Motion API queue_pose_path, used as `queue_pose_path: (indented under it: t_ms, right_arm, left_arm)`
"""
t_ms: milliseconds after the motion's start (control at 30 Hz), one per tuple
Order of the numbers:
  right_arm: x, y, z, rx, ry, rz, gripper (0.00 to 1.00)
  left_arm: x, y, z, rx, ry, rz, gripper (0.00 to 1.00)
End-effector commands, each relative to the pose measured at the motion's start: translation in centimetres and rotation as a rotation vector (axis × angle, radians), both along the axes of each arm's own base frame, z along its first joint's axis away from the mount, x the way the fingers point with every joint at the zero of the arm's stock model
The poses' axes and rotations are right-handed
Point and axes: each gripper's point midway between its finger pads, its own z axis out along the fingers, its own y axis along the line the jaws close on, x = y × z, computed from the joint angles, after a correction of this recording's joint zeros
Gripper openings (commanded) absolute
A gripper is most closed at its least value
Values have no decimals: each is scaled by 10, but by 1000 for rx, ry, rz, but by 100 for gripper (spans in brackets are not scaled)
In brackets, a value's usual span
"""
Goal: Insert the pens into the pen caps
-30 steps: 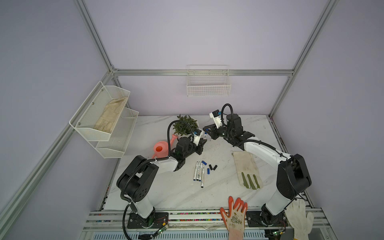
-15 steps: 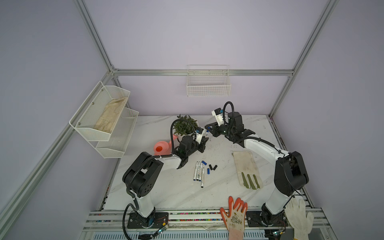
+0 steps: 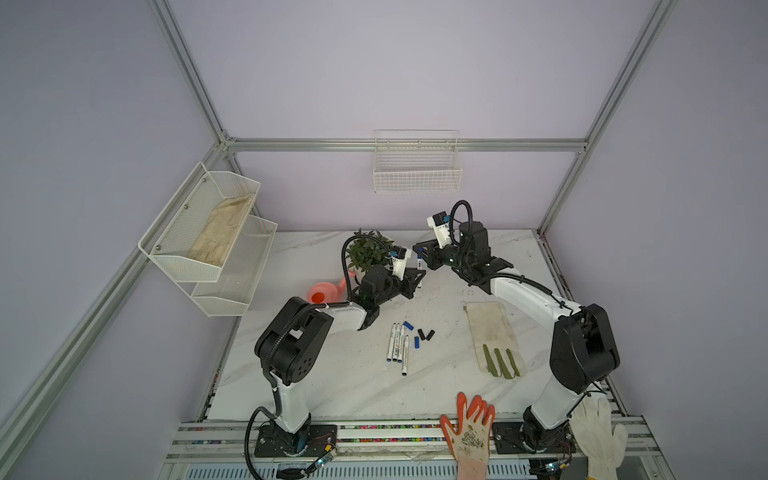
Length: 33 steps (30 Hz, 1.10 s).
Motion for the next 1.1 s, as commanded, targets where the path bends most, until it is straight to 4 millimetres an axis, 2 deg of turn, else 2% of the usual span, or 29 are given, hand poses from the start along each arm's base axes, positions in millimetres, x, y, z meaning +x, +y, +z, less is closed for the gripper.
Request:
queue_pose_path:
  t_ms: [0, 333, 400, 467, 567, 667, 900, 1067]
  right_arm:
    - [-122, -23, -162, -262, 717, 121, 0]
    - [-120, -32, -174, -309, 729, 73, 0]
    - [-117, -33, -168, -295, 717, 75, 0]
    - [-113, -33, -158, -256, 696, 90, 0]
    - [-105, -33, -143, -197, 671, 106, 0]
    - [-100, -24, -133, -141, 660, 131, 0]
    - [-90, -15, -114, -83, 622, 140, 0]
    - [-82, -16, -104, -79, 581, 117, 0]
  left_arm:
    - [-5, 168, 345, -623, -838, 491, 0]
    - [-4, 199, 368, -654, -904, 576, 0]
    - [-3, 193, 366, -637, -895, 548, 0]
    - [-1, 178, 358, -579, -866, 490, 0]
    - [0, 142, 329, -437, -795, 416, 0]
    - [-2, 116, 287, -367, -700, 357, 0]
    - [-18, 70, 203, -272, -504, 248, 0]
    - [-32, 38, 136, -156, -383, 164, 0]
